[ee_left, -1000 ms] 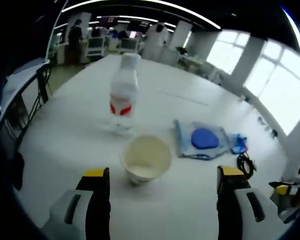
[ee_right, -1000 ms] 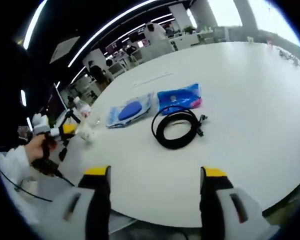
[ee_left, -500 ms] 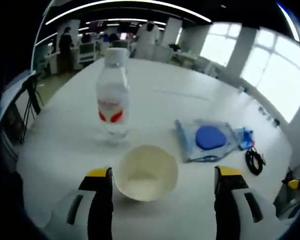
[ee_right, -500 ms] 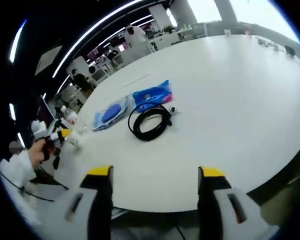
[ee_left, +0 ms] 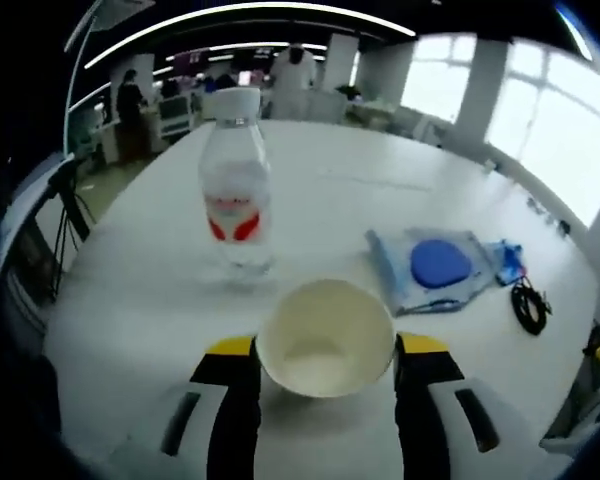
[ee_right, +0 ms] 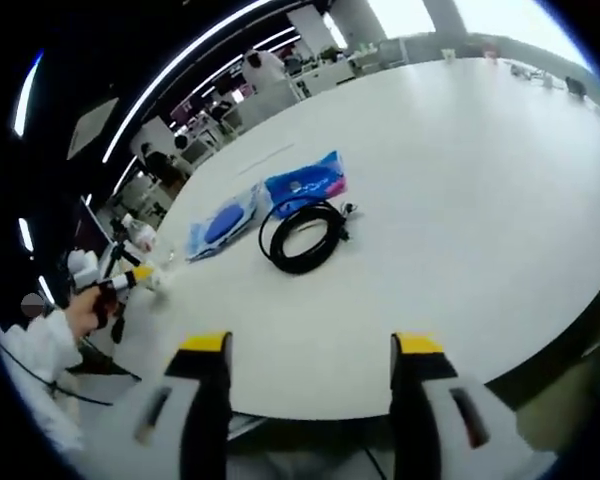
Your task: Arrange the tabletop items into an orderly group along one side of the table until the central work area is clear of visible clutter.
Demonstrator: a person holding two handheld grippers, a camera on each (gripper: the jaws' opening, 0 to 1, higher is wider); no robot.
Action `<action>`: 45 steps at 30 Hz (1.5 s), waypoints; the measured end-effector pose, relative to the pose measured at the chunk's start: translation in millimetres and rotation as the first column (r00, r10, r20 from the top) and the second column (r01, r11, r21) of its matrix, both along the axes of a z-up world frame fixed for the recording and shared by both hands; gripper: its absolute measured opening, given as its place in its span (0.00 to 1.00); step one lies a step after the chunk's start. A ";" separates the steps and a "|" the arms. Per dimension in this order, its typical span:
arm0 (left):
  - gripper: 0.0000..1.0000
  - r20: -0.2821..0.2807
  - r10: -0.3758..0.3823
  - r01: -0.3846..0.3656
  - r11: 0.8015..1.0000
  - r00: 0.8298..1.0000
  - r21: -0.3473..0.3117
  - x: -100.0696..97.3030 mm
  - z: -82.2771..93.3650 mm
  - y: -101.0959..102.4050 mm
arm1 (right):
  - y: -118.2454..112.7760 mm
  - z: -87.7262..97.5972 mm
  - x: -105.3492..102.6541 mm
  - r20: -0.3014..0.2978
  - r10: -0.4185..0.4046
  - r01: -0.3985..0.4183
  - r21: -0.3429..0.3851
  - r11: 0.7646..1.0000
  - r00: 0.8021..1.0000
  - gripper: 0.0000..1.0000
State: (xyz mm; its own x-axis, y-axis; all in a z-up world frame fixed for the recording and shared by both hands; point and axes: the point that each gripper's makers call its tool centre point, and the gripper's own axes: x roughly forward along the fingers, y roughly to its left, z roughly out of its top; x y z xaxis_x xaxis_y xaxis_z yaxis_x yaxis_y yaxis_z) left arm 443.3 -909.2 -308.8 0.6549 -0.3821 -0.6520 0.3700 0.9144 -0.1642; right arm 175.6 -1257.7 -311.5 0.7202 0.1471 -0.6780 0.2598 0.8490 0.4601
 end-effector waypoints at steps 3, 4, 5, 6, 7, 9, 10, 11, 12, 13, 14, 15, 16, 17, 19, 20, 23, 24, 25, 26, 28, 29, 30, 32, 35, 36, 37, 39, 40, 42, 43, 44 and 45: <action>0.44 0.021 -0.002 0.002 1.000 1.000 0.007 1.8 1.9 2.3 | -0.9 -2.1 -2.1 -0.006 -0.007 0.007 0.005 1.000 1.000 0.61; 0.42 0.024 0.000 0.000 1.000 1.000 0.003 1.6 2.6 2.4 | -1.1 -2.3 -2.8 -0.006 -0.011 0.011 0.008 1.000 1.000 0.61; 0.40 0.027 0.002 -0.002 1.000 1.000 -0.001 1.8 3.0 2.4 | -1.3 -2.4 -3.3 -0.007 -0.012 0.013 0.008 1.000 1.000 0.60; 0.38 0.028 0.005 -0.005 1.000 1.000 -0.008 1.6 3.6 2.2 | -1.4 -2.6 -3.6 -0.008 -0.013 0.013 0.008 1.000 1.000 0.60; 0.38 0.029 0.008 -0.008 1.000 1.000 -0.015 1.9 4.0 1.6 | -1.8 -3.1 -4.1 -0.010 -0.014 0.014 0.008 1.000 1.000 0.60; 0.37 0.033 0.012 -0.011 1.000 0.999 -0.025 2.4 5.8 0.8 | -2.6 -4.4 -4.6 -0.013 -0.017 0.017 0.010 1.000 1.000 0.60; 0.37 0.040 0.012 -0.011 1.000 0.999 -0.028 3.3 8.2 0.2 | -2.3 -4.9 -4.8 -0.014 -0.018 0.018 0.011 1.000 1.000 0.60; 0.37 0.043 0.010 -0.008 1.000 0.999 -0.030 4.2 9.9 -0.7 | -1.8 -5.1 -4.8 -0.015 -0.019 0.019 0.013 1.000 1.000 0.59; 0.37 0.051 0.006 -0.004 0.999 0.999 -0.032 6.0 13.0 -2.2 | -1.3 -5.1 -4.7 -0.015 -0.019 0.019 0.015 1.000 1.000 0.59; 0.37 0.054 0.005 -0.003 0.999 0.999 -0.033 7.3 14.8 -3.2 | -0.4 -5.9 -4.5 -0.016 -0.017 0.017 0.017 1.000 1.000 0.59; 0.37 0.060 0.004 -0.002 0.999 0.998 -0.034 9.8 17.8 -4.2 | 0.4 -6.6 -4.4 -0.018 -0.015 0.015 0.018 1.000 1.000 0.59; 0.37 0.063 0.002 0.000 0.999 0.998 -0.033 11.6 19.3 -5.1 | 1.5 -7.4 -4.0 -0.019 -0.012 0.013 0.019 1.000 1.000 0.59; 0.37 0.066 -0.001 0.003 0.999 0.998 -0.033 14.7 21.2 -6.6 | 2.0 -8.0 -3.6 -0.019 -0.011 0.011 0.020 1.000 1.000 0.59; 0.37 0.067 -0.002 0.005 0.999 0.998 -0.034 17.1 22.2 -7.6 | 2.7 -8.3 -3.2 -0.019 -0.009 0.010 0.022 1.000 1.000 0.59; 0.38 0.068 -0.003 0.005 0.999 0.998 -0.035 21.6 24.4 -9.9 | 5.2 -7.6 -2.4 -0.017 -0.005 0.005 0.025 1.000 1.000 0.59; 0.38 0.068 -0.006 0.008 0.999 0.998 -0.031 25.2 25.5 -12.0 | 5.3 -7.7 -2.1 -0.016 -0.004 0.004 0.025 1.000 1.000 0.59; 0.38 0.071 -0.022 0.024 0.999 0.997 -0.023 33.7 28.8 -19.1 | 5.9 -7.4 -1.2 -0.013 -0.002 0.002 0.026 1.000 1.000 0.60; 0.38 0.072 -0.027 0.029 0.999 0.997 -0.022 37.6 30.5 -22.3 | 6.1 -7.4 -1.0 -0.013 -0.001 0.001 0.027 1.000 1.000 0.60; 0.38 0.073 -0.030 0.032 0.999 0.997 -0.021 38.8 32.1 -25.0 | 6.0 -7.4 -0.8 -0.012 -0.001 0.001 0.026 1.000 1.000 0.60; 0.38 0.073 -0.034 0.036 0.999 0.997 -0.025 42.4 33.7 -28.5 | 5.9 -7.5 -0.8 -0.012 -0.001 0.002 0.026 1.000 1.000 0.60; 0.38 0.071 -0.035 0.037 0.999 0.997 -0.031 47.9 35.0 -33.0 | 6.0 -7.8 -0.9 -0.013 -0.004 0.004 0.029 1.000 1.000 0.60; 0.38 0.068 -0.038 0.040 0.999 0.997 -0.034 51.7 35.0 -36.6 | 6.2 -7.9 -0.9 -0.014 -0.004 0.004 0.030 1.000 1.000 0.60; 0.38 0.063 -0.040 0.043 0.998 0.997 -0.037 53.9 34.8 -39.0 | 6.7 -8.3 -1.0 -0.015 -0.003 0.004 0.031 1.000 1.000 0.60; 0.38 0.053 -0.044 0.046 0.998 0.998 -0.036 58.4 33.5 -44.0 | 7.4 -9.6 -1.3 -0.019 -0.002 0.002 0.032 0.999 1.000 0.60; 0.38 0.033 -0.048 0.049 0.998 0.998 -0.037 63.4 30.0 -49.5 | 8.2 -11.5 -1.7 -0.022 -0.004 0.005 0.037 0.999 1.000 0.60; 0.38 0.030 -0.047 0.048 0.998 0.998 -0.037 63.8 29.4 -49.9 | 8.4 -11.8 -2.1 -0.024 -0.006 0.007 0.039 0.999 1.000 0.60; 0.38 0.022 -0.043 0.044 0.998 0.999 -0.042 65.5 27.6 -51.2 | 8.4 -12.1 -2.2 -0.024 -0.007 0.008 0.040 0.999 1.000 0.60; 0.38 0.004 -0.033 0.033 0.998 0.999 -0.060 67.5 24.1 -53.3 | 8.3 -13.7 -2.6 -0.026 -0.010 0.011 0.043 0.999 1.000 0.60; 0.38 -0.003 -0.029 0.029 0.998 1.000 -0.064 68.5 22.6 -53.9 | 8.4 -13.8 -2.7 -0.027 -0.010 0.012 0.042 0.999 1.000 0.60; 0.38 -0.011 -0.023 0.022 0.998 1.000 -0.060 70.0 19.9 -53.6 | 8.6 -14.1 -2.8 -0.026 -0.010 0.011 0.041 0.999 1.000 0.60; 0.38 -0.015 -0.022 0.021 0.998 1.000 -0.060 70.2 18.9 -53.8 | 9.0 -14.0 -2.8 -0.026 -0.008 0.009 0.041 0.999 1.000 0.60; 0.38 -0.020 -0.022 0.021 0.998 1.000 -0.060 70.7 17.4 -54.0 | 9.2 -13.8 -2.6 -0.025 -0.008 0.009 0.041 0.999 1.000 0.60; 0.38 -0.022 -0.020 0.019 0.998 1.000 -0.062 71.4 16.5 -54.0 | 9.3 -13.7 -2.2 -0.023 -0.008 0.009 0.040 0.999 1.000 0.60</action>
